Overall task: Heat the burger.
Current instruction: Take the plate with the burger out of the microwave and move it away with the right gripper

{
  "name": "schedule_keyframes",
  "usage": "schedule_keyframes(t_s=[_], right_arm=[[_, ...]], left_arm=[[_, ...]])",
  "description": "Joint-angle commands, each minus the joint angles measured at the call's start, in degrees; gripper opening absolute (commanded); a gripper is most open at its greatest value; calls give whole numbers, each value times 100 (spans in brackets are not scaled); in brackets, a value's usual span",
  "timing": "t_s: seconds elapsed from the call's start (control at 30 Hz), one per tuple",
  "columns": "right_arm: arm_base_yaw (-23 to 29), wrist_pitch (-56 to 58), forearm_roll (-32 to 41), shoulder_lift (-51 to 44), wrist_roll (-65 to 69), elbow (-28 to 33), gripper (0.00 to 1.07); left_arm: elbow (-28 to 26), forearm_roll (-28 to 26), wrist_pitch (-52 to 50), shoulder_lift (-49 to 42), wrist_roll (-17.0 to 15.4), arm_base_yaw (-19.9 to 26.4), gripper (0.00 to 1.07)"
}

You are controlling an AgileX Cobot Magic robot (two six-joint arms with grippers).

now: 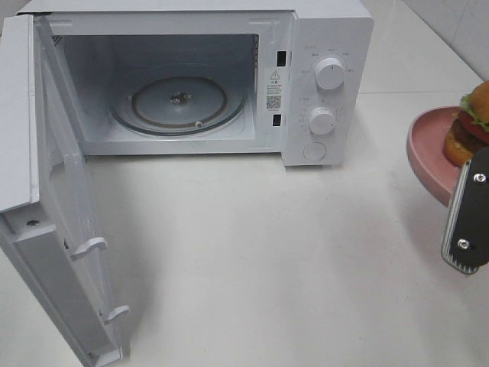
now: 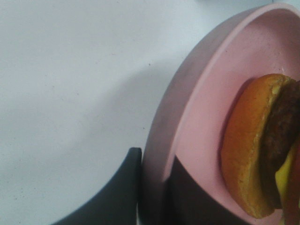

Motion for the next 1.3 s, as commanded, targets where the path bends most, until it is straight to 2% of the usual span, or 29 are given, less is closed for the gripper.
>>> schedule_keyframes(t_s=[0.03,0.4,0.6,0.67,0.97,1.3], right_arm=[[17,338,-848,40,871,-52,0],[17,894,-928,859,2447,-109,0],[17,1381,-1020,1455,3260,-407,0],[17,1604,-1020,1851,3953,-579,0],[-6,1650,-1014,2458,4733,-854,0],[-613,1667,-922,3260,5243,-1054,0]], left_arm=[[0,-6,-46,-23,11,0,100],[0,-6,-46,-23,11,0,100],[0,-6,-46,-23,11,0,100],[0,-6,-46,-23,11,0,100],[0,-6,-46,-23,11,0,100],[0,-6,-46,-23,11,0,100]])
